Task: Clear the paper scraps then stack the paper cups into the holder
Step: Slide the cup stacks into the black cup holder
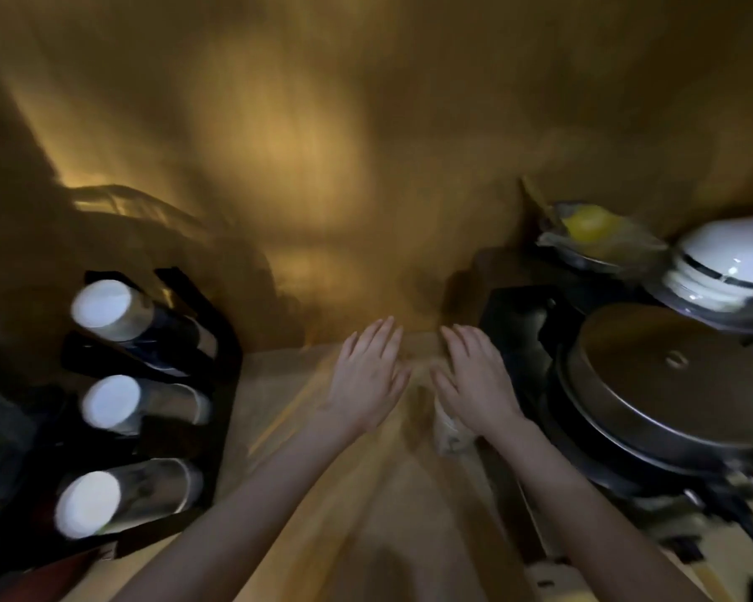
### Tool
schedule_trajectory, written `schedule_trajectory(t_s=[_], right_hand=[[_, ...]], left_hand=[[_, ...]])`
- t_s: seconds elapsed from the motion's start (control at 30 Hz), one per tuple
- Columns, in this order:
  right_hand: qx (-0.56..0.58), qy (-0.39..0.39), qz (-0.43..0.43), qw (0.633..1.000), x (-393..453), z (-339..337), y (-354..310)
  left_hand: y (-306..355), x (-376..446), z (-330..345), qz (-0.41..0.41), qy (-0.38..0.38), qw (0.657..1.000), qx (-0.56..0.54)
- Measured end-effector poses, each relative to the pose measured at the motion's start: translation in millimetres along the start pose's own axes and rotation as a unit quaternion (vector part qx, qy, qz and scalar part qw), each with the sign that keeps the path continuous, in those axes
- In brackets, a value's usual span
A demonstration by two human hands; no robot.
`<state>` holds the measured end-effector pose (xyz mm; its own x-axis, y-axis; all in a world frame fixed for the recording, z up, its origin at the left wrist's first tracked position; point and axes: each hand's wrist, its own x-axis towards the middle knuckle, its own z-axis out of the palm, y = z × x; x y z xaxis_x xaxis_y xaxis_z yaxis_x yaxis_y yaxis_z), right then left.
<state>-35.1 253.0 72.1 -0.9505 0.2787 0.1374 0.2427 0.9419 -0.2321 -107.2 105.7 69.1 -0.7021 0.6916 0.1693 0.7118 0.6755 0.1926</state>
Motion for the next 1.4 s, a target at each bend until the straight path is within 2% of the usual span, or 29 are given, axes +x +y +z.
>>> schedule_trajectory(t_s=[0.13,0.23,0.37,0.43,0.53,0.57,0.67,0.7,0.8,0.9,1.0,1.07,1.13,1.17,1.23,1.33,1.37,1.4], right_hand=[[0.061,-0.019,0.103,0.993,-25,15,33],[0.1,-0.04,0.163,0.981,-36,26,41],[0.133,-0.067,0.238,0.96,-40,39,45],[0.171,-0.082,0.279,0.941,-40,44,48],[0.259,-0.081,0.33,0.904,-40,49,53],[0.287,-0.074,0.337,0.894,-40,50,54],[0.333,-0.055,0.337,0.879,-39,50,54],[0.336,-0.05,0.331,0.88,-39,49,53],[0.352,-0.031,0.303,0.885,-35,38,43],[0.391,0.003,0.244,0.888,-31,23,21],[0.437,0.022,0.173,0.882,-33,11,-9],[0.459,0.02,0.109,0.881,-37,6,-27],[0.486,0.005,0.065,0.871,-40,0,-43],[0.502,-0.014,0.057,0.863,-41,-2,-50],[0.518,-0.075,0.06,0.85,-42,-3,-64],[0.498,-0.159,0.056,0.851,-44,0,-89],[0.501,-0.175,0.052,0.846,-45,1,-98],[0.507,-0.188,0.044,0.84,-47,3,-108]], left_hand=[[38,9,28,-0.031,-0.077,0.995,-0.049],[57,14,46,-0.094,-0.135,0.983,-0.087],[63,20,62,-0.183,-0.173,0.954,-0.161],[61,23,69,-0.224,-0.209,0.92,-0.245],[58,23,73,-0.291,-0.247,0.833,-0.401],[56,22,74,-0.309,-0.251,0.813,-0.425],[50,17,69,-0.314,-0.24,0.793,-0.464],[49,14,65,-0.32,-0.236,0.774,-0.493],[40,6,49,-0.371,-0.243,0.66,-0.606],[20,-6,33,-0.401,-0.283,0.543,-0.681],[3,-26,15,-0.362,-0.296,0.43,-0.772],[-6,-41,-1,-0.334,-0.261,0.382,-0.821],[-16,-55,-18,-0.318,-0.218,0.383,-0.839],[-21,-62,-26,-0.313,-0.202,0.404,-0.836],[-30,-77,-40,-0.31,-0.156,0.484,-0.804],[-46,-104,-56,-0.301,-0.06,0.644,-0.701],[-52,-114,-62,-0.293,-0.033,0.68,-0.671],[-58,-123,-68,-0.287,-0.012,0.7,-0.654]])
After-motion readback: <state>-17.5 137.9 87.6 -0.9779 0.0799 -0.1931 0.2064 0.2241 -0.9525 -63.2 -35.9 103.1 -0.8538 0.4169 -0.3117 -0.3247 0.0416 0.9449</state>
